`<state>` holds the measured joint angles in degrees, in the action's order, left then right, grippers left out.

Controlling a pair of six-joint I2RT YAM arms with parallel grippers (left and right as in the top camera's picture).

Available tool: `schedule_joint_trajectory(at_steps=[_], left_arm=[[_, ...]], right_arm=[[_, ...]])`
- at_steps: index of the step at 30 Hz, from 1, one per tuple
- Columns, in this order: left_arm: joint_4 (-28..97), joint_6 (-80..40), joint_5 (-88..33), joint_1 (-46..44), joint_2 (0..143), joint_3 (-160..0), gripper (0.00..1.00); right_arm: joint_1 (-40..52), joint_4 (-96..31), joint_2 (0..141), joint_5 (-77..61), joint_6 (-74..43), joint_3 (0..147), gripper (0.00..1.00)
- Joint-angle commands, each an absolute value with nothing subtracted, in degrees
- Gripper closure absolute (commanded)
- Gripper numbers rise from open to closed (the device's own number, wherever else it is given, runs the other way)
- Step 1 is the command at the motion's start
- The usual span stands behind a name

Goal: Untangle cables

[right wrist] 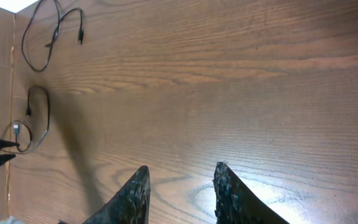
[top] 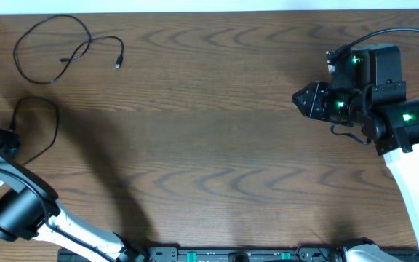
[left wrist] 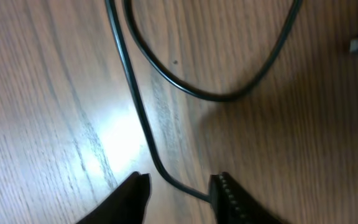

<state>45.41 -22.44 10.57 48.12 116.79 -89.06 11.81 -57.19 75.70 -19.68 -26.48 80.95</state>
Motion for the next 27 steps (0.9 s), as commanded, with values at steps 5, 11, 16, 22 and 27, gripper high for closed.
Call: schedule_joint_trajectory(at_steps=[5,11,16,22,27], left_arm=[[44.2,-23.2,10.5,48.5,115.7,-89.0,0.38],[42.4,-18.8,6.9,47.8,115.4,-89.1,0.38],[40.0,-12.3,-4.6,45.8,115.4,-89.1,0.38],[39.6,-11.9,-5.3,42.2,116.1,-88.5,0.41],[37.4,-8.5,-5.3,39.8,117.1,-86.4,0.4]], right_arm=[[12.1,-57.3,75.8,-20.1,-25.6,81.2,0.7],[12.1,-57.1,75.8,-20.0,-25.6,81.2,0.69],[12.1,-57.0,75.8,-20.0,-25.6,81.2,0.69],[12.1,-57.1,75.8,-20.1,-25.6,80.8,0.69],[12.1,-57.5,75.8,-20.1,-25.6,80.8,0.69]])
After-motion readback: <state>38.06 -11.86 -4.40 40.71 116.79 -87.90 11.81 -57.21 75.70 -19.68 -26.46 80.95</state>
